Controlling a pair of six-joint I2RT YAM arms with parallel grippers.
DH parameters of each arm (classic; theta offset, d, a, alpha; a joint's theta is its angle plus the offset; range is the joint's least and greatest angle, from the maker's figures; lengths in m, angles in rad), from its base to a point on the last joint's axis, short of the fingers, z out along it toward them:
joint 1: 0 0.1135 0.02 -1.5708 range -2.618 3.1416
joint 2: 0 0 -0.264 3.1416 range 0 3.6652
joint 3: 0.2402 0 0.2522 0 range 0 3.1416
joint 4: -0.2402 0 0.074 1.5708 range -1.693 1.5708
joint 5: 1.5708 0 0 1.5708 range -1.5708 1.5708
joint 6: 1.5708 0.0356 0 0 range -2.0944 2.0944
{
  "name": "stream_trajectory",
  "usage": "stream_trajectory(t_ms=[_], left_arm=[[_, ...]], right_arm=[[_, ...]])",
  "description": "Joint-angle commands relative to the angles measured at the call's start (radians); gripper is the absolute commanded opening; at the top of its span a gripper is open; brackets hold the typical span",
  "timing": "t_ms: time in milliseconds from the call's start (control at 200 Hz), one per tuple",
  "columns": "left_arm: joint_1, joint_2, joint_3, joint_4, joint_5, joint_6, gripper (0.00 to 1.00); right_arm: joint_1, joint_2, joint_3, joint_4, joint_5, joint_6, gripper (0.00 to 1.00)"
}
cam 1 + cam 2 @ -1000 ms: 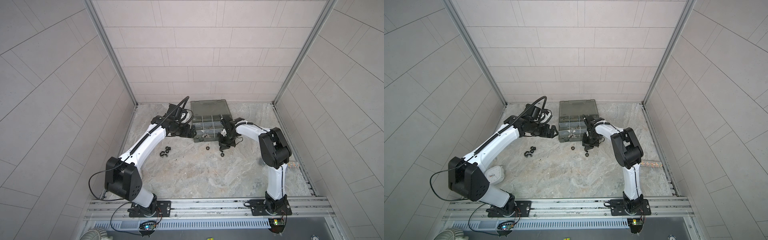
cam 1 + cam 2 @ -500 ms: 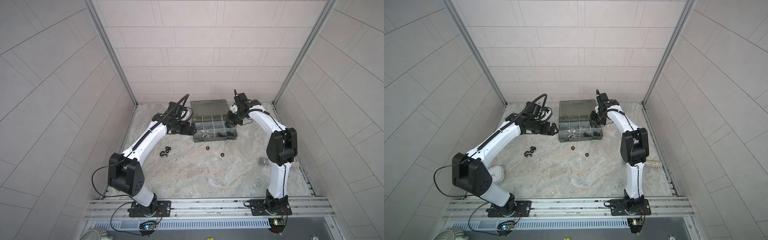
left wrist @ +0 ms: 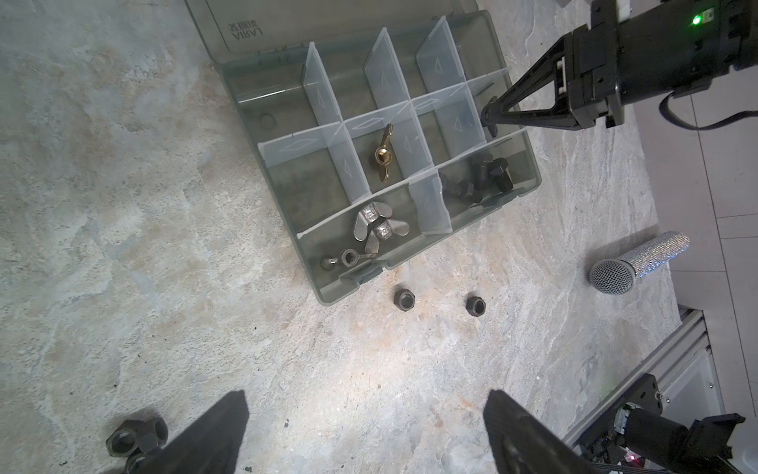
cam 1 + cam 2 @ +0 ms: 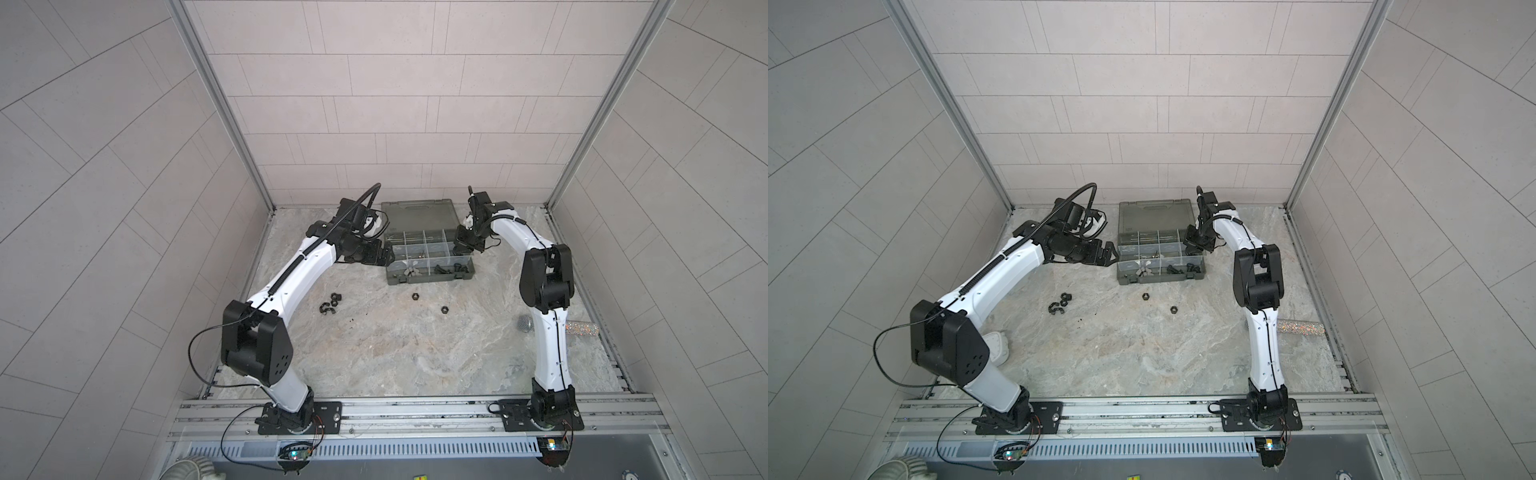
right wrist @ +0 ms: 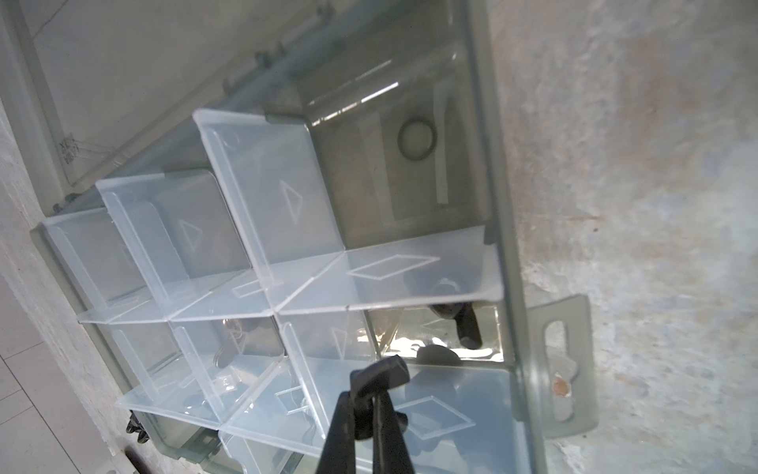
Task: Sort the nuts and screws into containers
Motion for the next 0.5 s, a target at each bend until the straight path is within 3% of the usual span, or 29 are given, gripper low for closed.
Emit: stream_trajectory(t_ms=[0,210,395,490], left_arm=[[0.007,0.022,0.044,-0.037,-0.013,0.019,0.96],[0.007,0.043,0.067,-0.047,-0.014,0.021,0.96],[0.008,0.049,0.071,-0.047,-0.016,0.019,0.96],[0.01,0.049,0.072,-0.048,-0.024,0.018,0.96]], right_arm=[[-0.018,0.018,0.023,0.008,0.01,0.004,0.03],[-0.03,0.026,0.021,0.016,-0.001,-0.001,0.1],[-0.034,0.021,0.015,0.014,-0.01,-0.009,0.26],[-0.034,0.01,0.019,0.013,-0.025,-0.015,0.28]])
